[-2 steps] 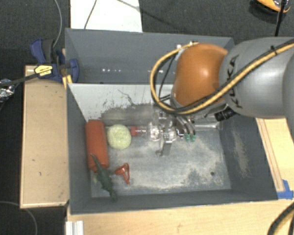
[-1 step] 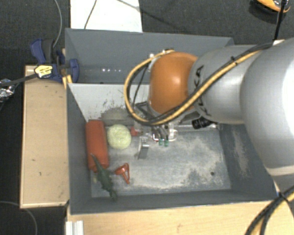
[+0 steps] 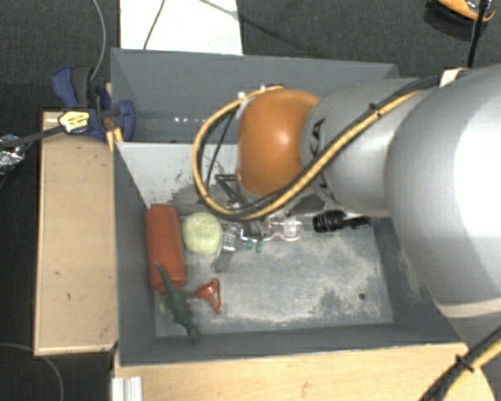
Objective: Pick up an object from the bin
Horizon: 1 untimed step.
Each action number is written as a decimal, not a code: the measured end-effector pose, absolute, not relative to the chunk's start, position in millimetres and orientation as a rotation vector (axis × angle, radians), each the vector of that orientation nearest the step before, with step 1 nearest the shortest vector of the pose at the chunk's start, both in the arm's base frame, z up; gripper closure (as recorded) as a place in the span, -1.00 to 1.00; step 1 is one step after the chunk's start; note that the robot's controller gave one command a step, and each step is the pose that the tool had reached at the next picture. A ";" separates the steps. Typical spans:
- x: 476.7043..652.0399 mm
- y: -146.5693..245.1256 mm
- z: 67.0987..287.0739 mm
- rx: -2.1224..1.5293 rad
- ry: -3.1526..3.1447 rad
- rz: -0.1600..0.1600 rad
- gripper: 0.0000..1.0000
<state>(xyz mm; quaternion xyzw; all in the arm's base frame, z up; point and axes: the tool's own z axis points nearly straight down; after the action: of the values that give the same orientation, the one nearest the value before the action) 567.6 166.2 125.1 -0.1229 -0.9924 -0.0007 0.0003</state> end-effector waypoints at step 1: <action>577.3 167.8 126.5 -0.477 -3.112 -0.006 -1.00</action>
Offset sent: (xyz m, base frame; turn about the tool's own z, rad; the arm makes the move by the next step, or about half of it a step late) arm 0.0153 0.0121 -0.0551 0.0738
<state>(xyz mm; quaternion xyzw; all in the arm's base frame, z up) 577.3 167.8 126.5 -0.1516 -0.9884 -0.0019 -0.0032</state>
